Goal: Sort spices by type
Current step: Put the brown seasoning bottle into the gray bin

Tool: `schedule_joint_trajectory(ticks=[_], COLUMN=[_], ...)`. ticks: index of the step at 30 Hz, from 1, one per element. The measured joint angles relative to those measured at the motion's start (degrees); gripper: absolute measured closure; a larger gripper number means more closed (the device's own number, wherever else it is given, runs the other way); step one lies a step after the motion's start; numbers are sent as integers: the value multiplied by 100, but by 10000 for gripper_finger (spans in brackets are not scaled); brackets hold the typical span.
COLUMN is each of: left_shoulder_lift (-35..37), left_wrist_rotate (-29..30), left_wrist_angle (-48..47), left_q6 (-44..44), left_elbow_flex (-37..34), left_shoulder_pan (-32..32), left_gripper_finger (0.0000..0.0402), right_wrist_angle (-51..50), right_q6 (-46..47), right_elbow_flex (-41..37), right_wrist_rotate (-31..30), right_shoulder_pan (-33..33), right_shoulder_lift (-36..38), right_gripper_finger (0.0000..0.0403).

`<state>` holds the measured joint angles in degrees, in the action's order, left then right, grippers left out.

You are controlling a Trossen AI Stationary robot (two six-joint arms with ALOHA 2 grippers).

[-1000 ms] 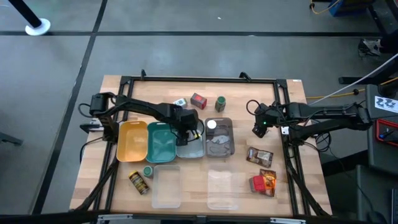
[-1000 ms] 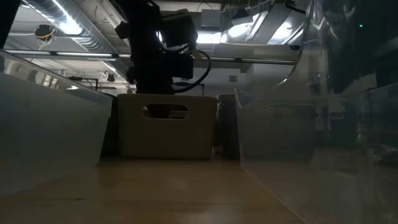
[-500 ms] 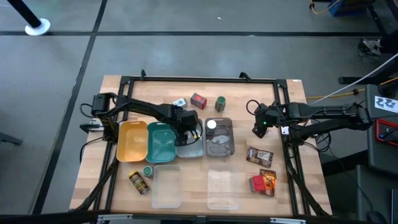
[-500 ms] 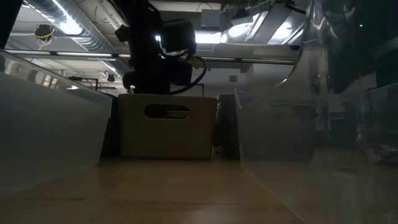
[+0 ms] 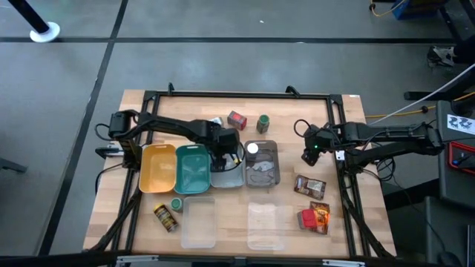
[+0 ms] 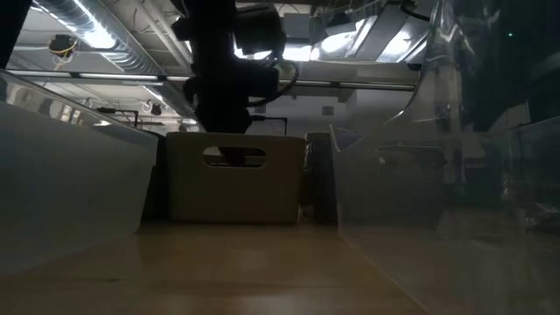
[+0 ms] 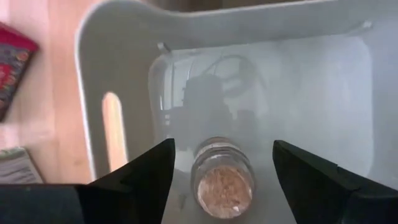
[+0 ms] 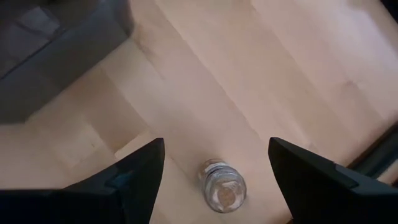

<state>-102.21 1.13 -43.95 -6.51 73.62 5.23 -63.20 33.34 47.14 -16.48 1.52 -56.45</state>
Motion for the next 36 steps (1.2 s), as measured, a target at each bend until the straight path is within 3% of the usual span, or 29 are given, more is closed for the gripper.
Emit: schedule_joint_trajectory(ticks=[7, 19, 29, 36], left_shoulder_lift=[252, 2033, 3821, 4701], left_wrist_rotate=[-2, 14, 47, 73], left_wrist_angle=[-177, -125, 614, 839], left_q6=[-336, 87, 540, 976], left_elbow_flex=[296, 218, -1065, -1988], left_shoulder_pan=[47, 431, 503, 501], left_gripper_finger=[147, 147, 147, 146], right_wrist_angle=[-525, -794, -170, 219], right_q6=[505, 844, 825, 833], right_elbow_flex=[1, -85, -907, -1226], right_wrist_rotate=[-47, -47, 218, 368], right_shoulder_pan=[-2, 0, 0, 0], right_shoulder_lift=[-3, -2, -4, -7], right_gripper_finger=[116, 116, 116, 116])
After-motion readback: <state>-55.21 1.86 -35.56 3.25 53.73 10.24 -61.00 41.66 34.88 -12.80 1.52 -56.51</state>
